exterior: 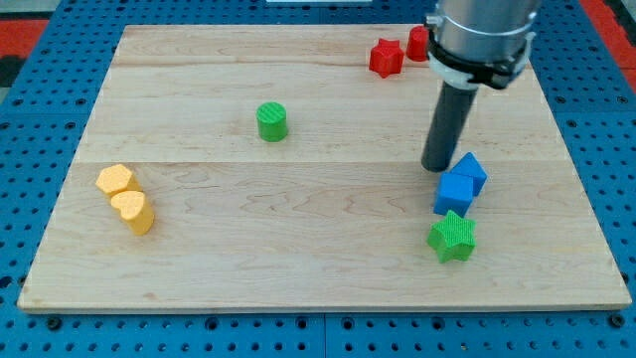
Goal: Move the red circle left to the blue triangle
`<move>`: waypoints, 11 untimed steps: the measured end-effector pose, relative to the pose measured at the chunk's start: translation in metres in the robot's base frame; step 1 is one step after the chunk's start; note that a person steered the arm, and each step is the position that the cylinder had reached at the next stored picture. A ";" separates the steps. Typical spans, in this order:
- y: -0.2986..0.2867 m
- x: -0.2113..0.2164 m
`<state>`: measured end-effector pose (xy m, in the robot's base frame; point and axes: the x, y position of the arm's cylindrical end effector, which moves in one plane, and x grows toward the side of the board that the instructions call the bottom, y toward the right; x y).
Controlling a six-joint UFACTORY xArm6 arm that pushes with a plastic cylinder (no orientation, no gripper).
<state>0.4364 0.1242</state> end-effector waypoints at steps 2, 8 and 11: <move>0.061 -0.112; -0.044 -0.177; -0.035 -0.082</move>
